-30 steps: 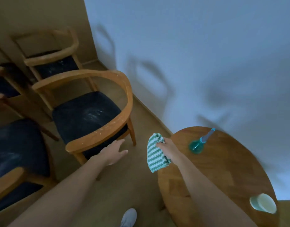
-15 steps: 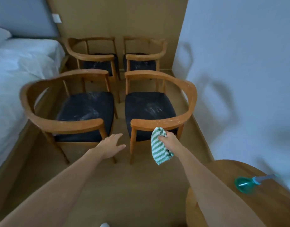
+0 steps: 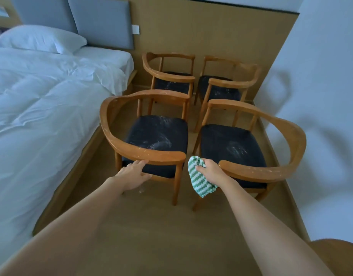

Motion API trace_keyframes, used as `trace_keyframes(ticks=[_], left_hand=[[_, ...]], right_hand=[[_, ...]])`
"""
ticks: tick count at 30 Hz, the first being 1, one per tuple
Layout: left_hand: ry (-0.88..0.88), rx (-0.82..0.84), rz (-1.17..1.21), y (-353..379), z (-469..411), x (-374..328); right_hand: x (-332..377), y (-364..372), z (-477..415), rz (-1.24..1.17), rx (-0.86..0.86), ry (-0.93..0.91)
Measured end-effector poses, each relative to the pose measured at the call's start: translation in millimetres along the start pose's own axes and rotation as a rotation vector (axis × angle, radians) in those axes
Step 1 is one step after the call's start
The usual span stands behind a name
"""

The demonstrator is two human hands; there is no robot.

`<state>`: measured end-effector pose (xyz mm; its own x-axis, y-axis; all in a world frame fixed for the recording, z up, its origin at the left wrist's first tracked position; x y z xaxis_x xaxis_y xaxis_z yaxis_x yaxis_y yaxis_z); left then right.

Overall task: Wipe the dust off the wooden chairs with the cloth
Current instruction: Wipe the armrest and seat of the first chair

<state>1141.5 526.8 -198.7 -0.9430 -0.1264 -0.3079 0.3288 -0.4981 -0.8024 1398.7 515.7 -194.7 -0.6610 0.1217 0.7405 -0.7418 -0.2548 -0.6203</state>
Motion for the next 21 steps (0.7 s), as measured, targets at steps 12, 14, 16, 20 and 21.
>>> trace_keyframes(ticks=[12, 14, 16, 20, 21], left_hand=[[0.055, 0.022, -0.053, -45, -68, 56], [0.048, -0.001, -0.08, -57, -87, 57], [0.039, -0.01, -0.099, -66, -108, 58], [0.013, 0.032, -0.152, -73, -142, 61], [0.01, 0.038, -0.167, -75, -150, 62]], right_hand=[[45, 33, -85, 0.191, 0.068, 0.007], [47, 34, -107, 0.196, 0.067, 0.002], [45, 36, -131, 0.183, 0.058, -0.002], [31, 39, -171, 0.101, 0.036, 0.05], [27, 39, -179, 0.095, 0.035, 0.061]])
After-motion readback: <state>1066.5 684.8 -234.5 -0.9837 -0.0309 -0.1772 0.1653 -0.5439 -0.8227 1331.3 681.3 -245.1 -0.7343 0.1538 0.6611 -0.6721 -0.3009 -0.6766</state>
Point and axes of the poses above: each hand's wrist, its own z-axis away from the middle knuckle, its own y-axis out of the palm, x = y × z, the point moved 5 cm from there along -z, towards the middle knuckle, and after that the axes turned 12 degrees about -y, right-handed, at the moved point
